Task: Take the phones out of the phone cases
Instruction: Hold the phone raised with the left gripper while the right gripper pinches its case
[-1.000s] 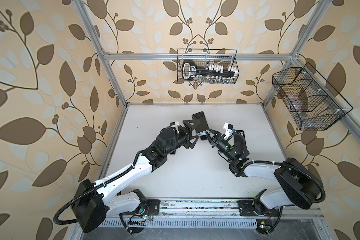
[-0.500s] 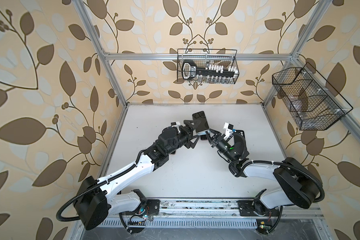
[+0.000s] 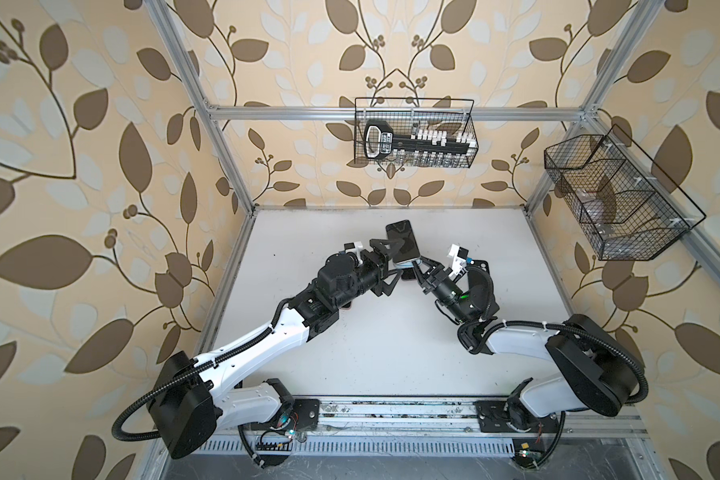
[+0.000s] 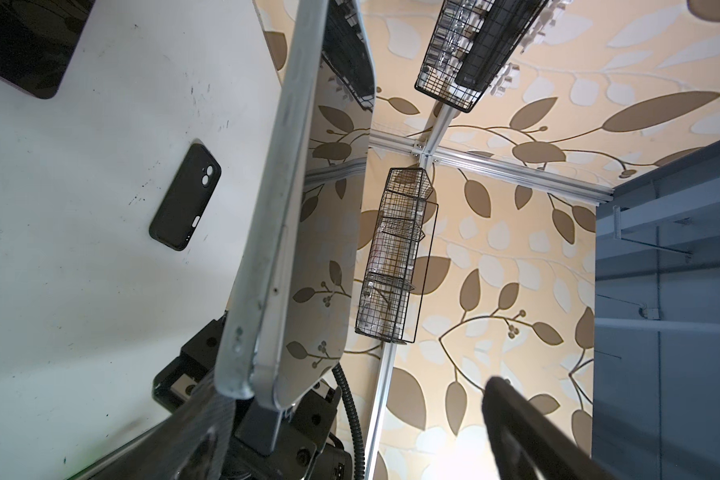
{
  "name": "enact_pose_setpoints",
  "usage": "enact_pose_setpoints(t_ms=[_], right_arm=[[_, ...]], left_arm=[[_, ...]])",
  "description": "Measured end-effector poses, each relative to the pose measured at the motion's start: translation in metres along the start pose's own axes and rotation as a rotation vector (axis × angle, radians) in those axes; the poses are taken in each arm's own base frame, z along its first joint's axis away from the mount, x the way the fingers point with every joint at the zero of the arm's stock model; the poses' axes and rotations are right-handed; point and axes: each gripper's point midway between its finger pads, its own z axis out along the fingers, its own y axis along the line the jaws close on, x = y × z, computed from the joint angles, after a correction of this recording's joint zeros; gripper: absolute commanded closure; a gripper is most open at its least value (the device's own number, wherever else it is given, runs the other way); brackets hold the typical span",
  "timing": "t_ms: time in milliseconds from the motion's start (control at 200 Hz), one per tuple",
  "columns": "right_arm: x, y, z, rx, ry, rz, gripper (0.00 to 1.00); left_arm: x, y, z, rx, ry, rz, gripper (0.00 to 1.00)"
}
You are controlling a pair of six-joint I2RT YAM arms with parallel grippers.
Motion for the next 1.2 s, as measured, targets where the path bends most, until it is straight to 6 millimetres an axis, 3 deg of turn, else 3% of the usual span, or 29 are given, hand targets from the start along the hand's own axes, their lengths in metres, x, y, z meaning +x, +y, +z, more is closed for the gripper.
enact_pose_setpoints(t_ms=[215,390,625,995,1200], right_arm=[[-0.001,0.000,0.000,0.001,-0.006,-0.005,1.00],[-0.001,-0.001,0.000,0.002,-0.004,-0.004,1.00],[-0.001,-0.002,0.000,0.004,-0.005,-0.007,1.00],[0.001,-0.002,0.000,0.004,-0.001,-0.007,1.00],[0.004,-0.002,0.000,0.004,0.008,-0.006,1.00]], left_arm=[[0.001,0.000,0.002,-0.001,0.002,-0.001,0.08],[0.009,0.000,0.002,0.001,0.014,0.001,0.01],[0.018,-0.012,-0.006,0.034,0.027,0.010,0.01],[0.011,-0.018,-0.011,0.052,-0.022,0.034,0.09],[0.007,-0.008,-0.002,0.027,-0.029,0.033,0.11]])
